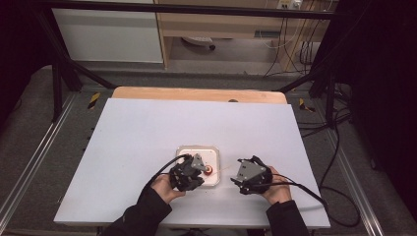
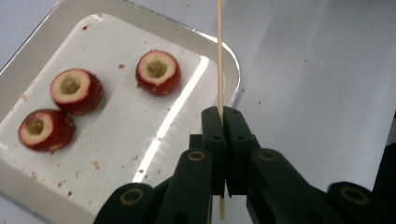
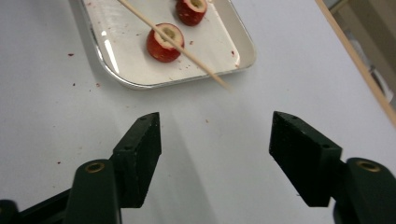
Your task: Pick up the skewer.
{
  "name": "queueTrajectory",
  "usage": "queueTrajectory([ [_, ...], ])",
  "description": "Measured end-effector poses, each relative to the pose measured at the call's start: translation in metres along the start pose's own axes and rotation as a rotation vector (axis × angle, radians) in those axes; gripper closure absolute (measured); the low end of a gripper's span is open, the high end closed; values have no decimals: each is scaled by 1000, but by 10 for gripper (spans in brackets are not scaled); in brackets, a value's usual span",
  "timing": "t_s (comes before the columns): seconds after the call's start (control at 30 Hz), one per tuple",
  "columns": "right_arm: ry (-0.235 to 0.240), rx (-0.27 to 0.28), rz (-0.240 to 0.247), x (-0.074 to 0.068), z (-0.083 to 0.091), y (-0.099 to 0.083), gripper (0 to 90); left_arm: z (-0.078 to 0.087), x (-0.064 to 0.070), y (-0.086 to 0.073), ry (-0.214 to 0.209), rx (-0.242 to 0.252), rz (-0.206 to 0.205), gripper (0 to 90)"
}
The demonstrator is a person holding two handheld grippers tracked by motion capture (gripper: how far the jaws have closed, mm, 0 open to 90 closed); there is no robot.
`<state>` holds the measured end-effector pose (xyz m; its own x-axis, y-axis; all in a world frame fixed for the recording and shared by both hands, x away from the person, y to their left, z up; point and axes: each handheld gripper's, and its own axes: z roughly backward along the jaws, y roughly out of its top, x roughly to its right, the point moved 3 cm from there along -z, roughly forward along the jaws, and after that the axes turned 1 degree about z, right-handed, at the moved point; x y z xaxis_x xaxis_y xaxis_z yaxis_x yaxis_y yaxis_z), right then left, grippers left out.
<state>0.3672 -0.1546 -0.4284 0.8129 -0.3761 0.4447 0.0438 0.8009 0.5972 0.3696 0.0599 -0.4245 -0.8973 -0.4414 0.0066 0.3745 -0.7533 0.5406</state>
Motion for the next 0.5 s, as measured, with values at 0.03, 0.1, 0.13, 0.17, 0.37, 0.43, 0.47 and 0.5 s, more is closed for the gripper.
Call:
queueTrajectory([
  [0.03,2,7,-33,2,0,-3,319,2,-2,-4,6,10,7,886],
  [0.1,10,9,-107,5,1,-8,284,7,-4,-11,21,35,19,886],
  [0.13,16,5,-142,6,0,-11,262,9,-5,-14,25,50,32,886],
  [0.17,22,-1,-175,7,-1,-12,252,12,-7,-18,32,59,36,886],
  [0.37,80,-36,-317,9,-4,-17,209,23,-13,-44,61,139,83,886],
  [0.43,78,-31,-345,8,-6,-16,181,26,-16,-52,70,163,98,885],
  [0.47,84,-31,-372,8,-7,-16,151,28,-17,-57,69,174,104,885],
  [0.5,84,-31,-372,8,-7,-16,151,29,-18,-61,71,190,115,885],
])
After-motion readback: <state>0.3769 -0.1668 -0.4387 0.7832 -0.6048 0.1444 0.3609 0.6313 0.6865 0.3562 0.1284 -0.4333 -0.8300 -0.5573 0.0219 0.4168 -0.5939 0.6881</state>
